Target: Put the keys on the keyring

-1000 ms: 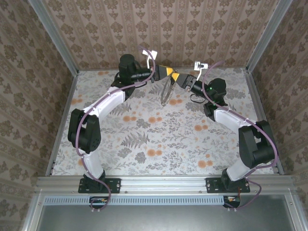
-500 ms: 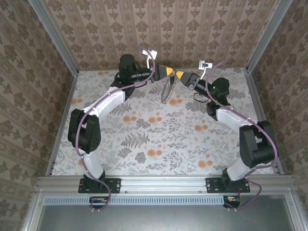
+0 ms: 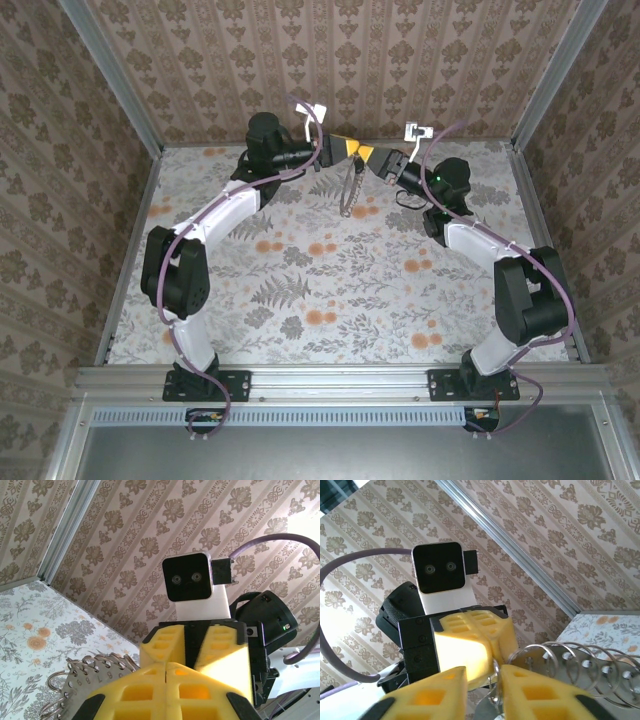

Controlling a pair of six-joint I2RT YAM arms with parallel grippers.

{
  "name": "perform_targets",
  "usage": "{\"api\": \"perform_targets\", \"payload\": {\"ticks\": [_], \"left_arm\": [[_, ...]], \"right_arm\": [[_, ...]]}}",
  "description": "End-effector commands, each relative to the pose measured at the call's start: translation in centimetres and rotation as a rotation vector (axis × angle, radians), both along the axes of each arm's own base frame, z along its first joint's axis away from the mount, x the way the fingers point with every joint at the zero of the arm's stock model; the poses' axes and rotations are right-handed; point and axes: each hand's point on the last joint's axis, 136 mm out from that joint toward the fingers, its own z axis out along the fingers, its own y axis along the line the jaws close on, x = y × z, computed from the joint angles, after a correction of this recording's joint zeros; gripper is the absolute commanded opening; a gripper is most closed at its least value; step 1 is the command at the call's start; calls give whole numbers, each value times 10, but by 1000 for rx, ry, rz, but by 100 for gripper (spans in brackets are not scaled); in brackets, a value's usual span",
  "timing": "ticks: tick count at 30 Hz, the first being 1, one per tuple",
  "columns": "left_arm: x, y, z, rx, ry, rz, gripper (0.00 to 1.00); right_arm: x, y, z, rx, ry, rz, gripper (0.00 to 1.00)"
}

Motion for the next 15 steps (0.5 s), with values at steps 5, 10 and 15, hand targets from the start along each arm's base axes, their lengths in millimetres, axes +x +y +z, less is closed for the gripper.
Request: {"api": "perform_targets", "payload": {"ticks": [5, 10, 15], "left_arm": [[-12, 6, 31, -47, -71, -2, 0], [-14, 7, 36, -52, -80, -9, 0], [-14, 9, 41, -53, -91, -11, 21]], "right_arm": [[-5, 5, 14, -25, -53, 25, 0], [-2, 3, 15, -69, -54, 26, 0], [-2, 2, 13, -153, -68, 42, 0]]}}
